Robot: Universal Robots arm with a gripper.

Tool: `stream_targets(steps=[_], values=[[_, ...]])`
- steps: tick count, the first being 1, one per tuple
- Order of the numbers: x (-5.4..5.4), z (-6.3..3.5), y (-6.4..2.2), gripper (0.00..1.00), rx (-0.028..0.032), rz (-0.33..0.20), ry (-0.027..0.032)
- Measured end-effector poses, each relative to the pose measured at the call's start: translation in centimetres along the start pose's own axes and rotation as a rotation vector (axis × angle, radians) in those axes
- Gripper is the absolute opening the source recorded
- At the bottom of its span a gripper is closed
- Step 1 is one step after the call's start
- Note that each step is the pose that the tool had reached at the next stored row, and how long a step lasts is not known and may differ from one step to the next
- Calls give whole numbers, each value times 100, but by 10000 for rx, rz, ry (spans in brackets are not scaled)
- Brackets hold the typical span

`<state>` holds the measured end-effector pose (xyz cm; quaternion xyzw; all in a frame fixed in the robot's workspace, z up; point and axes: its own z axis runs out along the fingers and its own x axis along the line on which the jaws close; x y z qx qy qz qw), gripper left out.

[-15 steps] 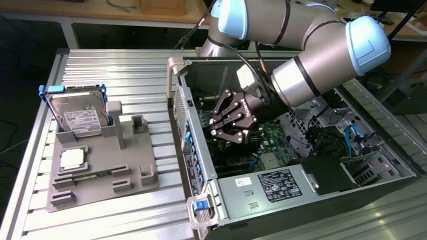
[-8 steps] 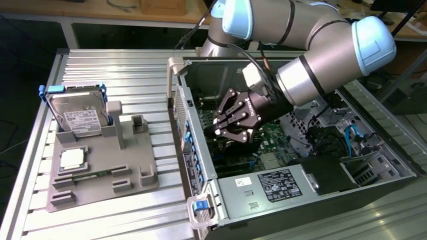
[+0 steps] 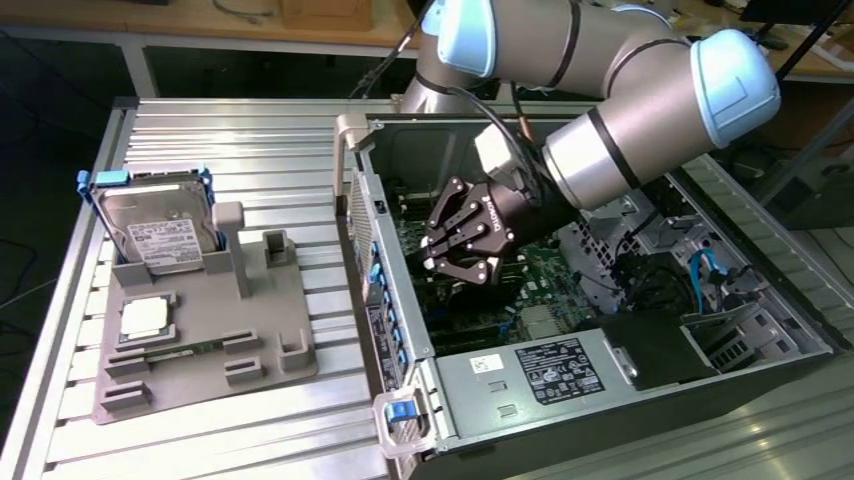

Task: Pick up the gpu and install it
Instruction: 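Press down on the gpu until it lock into place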

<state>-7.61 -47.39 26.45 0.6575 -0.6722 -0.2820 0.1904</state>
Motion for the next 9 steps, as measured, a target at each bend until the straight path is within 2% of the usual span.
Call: stream_targets(steps=[9], values=[[0, 1, 0, 11, 1, -1, -1]])
